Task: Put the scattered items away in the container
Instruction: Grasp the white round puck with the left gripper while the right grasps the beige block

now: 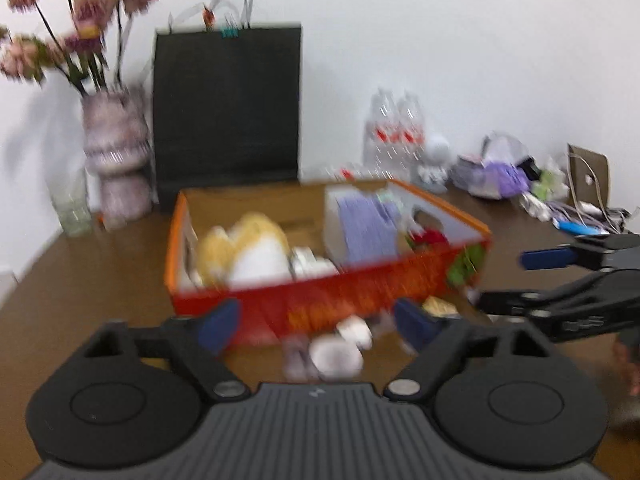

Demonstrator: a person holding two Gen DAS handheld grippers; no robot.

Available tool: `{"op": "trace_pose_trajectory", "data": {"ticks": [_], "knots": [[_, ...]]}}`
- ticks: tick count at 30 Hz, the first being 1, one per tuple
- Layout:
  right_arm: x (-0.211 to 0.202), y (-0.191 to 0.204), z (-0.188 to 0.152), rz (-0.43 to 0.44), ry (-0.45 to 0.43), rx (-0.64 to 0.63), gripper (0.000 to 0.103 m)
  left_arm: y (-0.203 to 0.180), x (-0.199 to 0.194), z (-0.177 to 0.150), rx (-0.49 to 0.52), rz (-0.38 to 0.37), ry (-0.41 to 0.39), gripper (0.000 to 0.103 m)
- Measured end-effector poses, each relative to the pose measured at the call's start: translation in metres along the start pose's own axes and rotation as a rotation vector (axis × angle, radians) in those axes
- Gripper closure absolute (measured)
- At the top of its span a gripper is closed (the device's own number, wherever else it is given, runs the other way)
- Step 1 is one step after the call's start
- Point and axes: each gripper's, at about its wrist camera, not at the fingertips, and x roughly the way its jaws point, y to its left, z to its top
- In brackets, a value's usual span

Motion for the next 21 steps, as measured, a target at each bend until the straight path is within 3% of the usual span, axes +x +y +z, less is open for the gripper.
{"op": "trace_pose_trajectory", "data": {"ticks": [3,6,14,21], "knots": [[0.016,0.005,-0.007,-0.025,0.046,-0.011,0.042,-0.009,0.016,-0.008,0.021,-0.014,0.041,0.047],[0.025,0.004,-0.009,-0.019,0.059,-0.005,0.044,-0.018,0.031,-0.008,0.044,-0.008,0.063,0.050],[0.052,0.001,-0.005,-0.004,0.075,0.017,0.056,-0.017,0.062,-0.014,0.040,0.022,0.142,0.053],[0.067,0.005,-0.008,0.019,0.099,0.007,0.069,-0.013,0.063,-0.017,0.054,0.049,0.140,0.053]]}}
